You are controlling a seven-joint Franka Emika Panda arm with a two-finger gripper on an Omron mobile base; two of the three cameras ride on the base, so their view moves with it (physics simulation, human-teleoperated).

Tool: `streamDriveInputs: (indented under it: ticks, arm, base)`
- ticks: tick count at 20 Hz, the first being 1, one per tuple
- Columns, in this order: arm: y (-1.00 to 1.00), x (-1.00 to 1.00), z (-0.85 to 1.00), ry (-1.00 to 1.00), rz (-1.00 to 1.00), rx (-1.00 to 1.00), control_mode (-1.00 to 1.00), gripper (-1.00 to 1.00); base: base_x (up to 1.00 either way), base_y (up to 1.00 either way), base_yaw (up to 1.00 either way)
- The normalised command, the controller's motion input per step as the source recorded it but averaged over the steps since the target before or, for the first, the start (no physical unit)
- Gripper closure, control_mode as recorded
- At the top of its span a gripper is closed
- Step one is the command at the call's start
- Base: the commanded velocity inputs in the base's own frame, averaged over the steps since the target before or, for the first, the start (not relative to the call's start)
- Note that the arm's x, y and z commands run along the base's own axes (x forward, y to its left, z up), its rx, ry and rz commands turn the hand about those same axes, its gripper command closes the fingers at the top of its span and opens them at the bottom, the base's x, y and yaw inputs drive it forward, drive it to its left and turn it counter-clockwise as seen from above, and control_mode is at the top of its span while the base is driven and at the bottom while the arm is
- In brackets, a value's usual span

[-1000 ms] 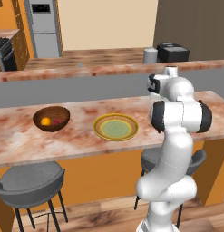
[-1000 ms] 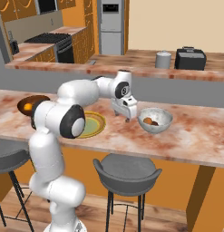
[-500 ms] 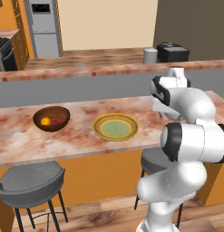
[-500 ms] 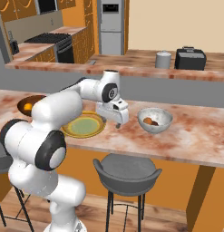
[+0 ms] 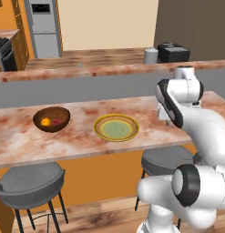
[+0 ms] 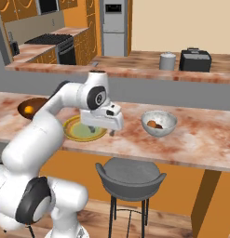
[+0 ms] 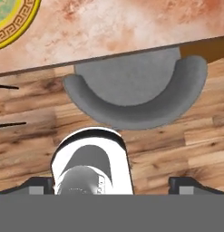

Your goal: Take the fruits from the plate on the dining counter and place two fruits in each bowl.

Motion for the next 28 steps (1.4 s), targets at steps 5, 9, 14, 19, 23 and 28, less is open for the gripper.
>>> streamDriveInputs:
  ticks: [5,9,14,19,23,28]
  arm:
    - [0.54,-0.56,0.1,-0.17,0.2,0.0,-1.0,-1.0]
    - [0.51,-0.54,0.04,-0.3,0.03,0.0,-1.0,-1.0]
    - [0.38,-0.62,0.03,-0.32,0.0,0.0,-1.0,-1.0]
    - [0.24,-0.57,0.01,-0.42,-0.01,0.0,-1.0,-1.0]
    - [0.06,-0.47,0.09,-0.32,0.0,0.0,-1.0,-1.0]
    - [-0.04,-0.45,0.11,-0.32,0.0,0.03,-1.0,-1.0]
  base:
    - [0.0,0.0,0.0]
    - [0.0,0.0,0.0]
    - [0.0,0.0,0.0]
    - [0.0,0.0,0.0]
    - [0.0,0.0,0.0]
    - [0.0,0.0,0.0]
